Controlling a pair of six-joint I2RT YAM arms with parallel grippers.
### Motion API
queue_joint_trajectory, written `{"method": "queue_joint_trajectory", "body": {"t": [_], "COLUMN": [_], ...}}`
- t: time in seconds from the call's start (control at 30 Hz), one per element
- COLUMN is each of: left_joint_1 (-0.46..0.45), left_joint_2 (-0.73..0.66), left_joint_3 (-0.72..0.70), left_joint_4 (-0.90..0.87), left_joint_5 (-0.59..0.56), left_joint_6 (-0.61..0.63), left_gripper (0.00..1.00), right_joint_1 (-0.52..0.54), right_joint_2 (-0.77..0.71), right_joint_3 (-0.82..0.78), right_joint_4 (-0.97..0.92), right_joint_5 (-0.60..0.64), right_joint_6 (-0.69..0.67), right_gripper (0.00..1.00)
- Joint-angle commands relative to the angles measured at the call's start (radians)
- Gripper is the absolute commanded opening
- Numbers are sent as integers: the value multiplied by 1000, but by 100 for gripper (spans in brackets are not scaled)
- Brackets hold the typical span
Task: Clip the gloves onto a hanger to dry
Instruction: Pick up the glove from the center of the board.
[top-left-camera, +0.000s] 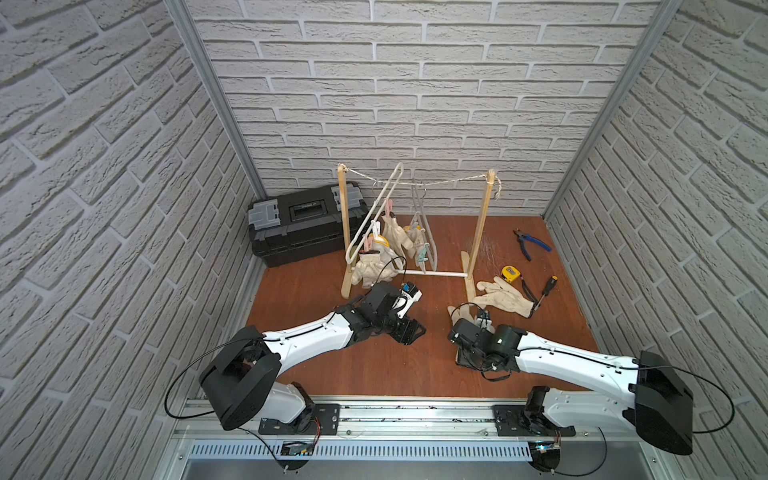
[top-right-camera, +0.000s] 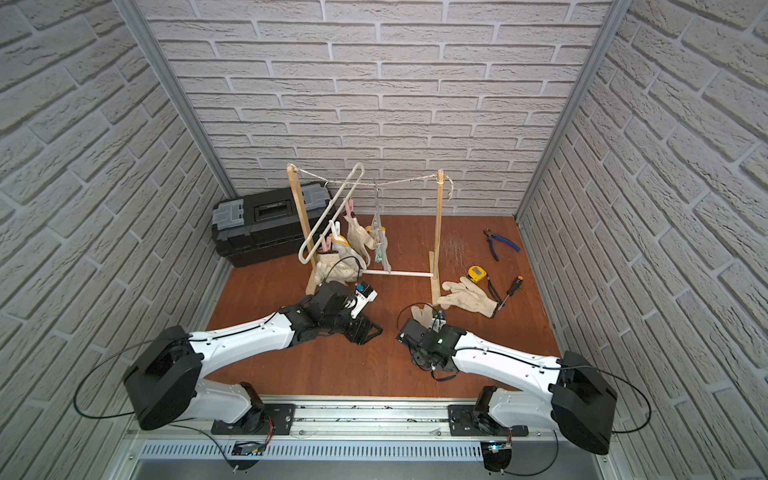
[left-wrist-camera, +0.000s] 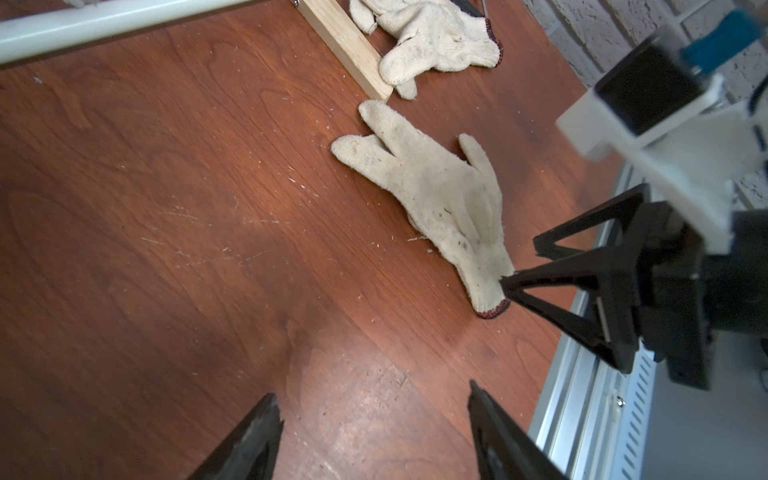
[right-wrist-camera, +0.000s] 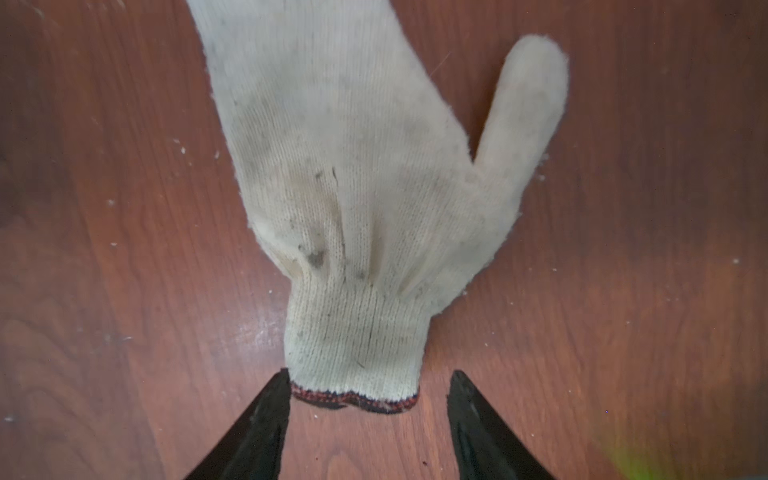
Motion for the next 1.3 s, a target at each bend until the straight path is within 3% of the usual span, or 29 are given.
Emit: {"method": "queue_joint_trajectory", "body": {"t": [0.0, 0.17, 0.3, 0.47, 0.6, 0.73, 1.1, 1.27], "left_joint_1": [8, 8, 9, 7, -23, -89, -247, -263], "left_joint_2": [0, 9, 17, 23, 11, -2, -178, -190], "left_joint_3": [1, 3, 11, 24, 41, 64, 14, 3], "left_joint_4": [22, 22, 17, -2, -26, -70, -43, -58], "left_joint_5": [17, 21, 24, 37, 36, -35, -452, -502], "left_joint_6": [13, 15, 20, 43, 130, 275, 647, 711], "left_gripper": [73, 73, 73, 72, 71, 70, 72, 73], "right_joint_1": [7, 6, 6, 5, 5, 4, -19, -39], "right_joint_2": [23, 88, 109, 37, 9, -8, 9, -5], "right_joint_3": [-34, -56, -84, -1, 102, 190, 339, 336], "right_joint_4": [46, 92, 163, 120, 98, 114, 162, 192], "right_joint_5": [-14, -25, -66, -42, -68, -104, -242, -288], "right_joint_6": [-7, -1, 4, -33, -85, -138, -203, -187], "right_gripper": [60, 50, 32, 11, 9, 8, 8, 8]}}
